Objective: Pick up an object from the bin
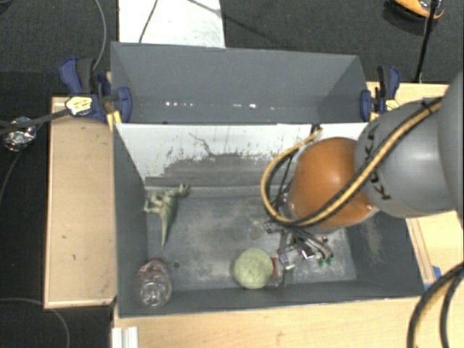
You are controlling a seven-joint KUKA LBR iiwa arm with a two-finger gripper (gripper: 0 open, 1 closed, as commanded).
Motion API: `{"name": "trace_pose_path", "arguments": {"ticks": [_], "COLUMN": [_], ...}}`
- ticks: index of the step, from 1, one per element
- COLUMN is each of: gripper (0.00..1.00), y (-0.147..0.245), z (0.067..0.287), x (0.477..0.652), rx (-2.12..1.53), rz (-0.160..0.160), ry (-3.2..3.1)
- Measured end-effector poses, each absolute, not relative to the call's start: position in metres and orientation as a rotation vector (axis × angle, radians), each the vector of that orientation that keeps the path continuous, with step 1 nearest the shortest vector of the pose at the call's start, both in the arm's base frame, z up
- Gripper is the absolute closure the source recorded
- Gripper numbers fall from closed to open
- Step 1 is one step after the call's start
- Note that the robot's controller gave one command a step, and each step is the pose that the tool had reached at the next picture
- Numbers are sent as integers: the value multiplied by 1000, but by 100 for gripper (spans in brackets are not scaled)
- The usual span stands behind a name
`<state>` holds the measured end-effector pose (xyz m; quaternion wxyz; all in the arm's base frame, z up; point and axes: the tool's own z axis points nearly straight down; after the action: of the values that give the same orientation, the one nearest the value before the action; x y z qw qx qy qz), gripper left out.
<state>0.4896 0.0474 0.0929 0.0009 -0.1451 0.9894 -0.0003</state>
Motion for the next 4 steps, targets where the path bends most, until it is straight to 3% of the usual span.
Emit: {"name": "trace_pose_path", "arguments": {"ticks": [1, 2, 4], "gripper": [100, 0, 0], "y": [75, 75, 98], "z": [70, 70, 70], "x": [498, 499, 489], "rx": [-796, -795, -711], "rz": [1, 1, -2], "ry": [3032, 3033, 3053]}}
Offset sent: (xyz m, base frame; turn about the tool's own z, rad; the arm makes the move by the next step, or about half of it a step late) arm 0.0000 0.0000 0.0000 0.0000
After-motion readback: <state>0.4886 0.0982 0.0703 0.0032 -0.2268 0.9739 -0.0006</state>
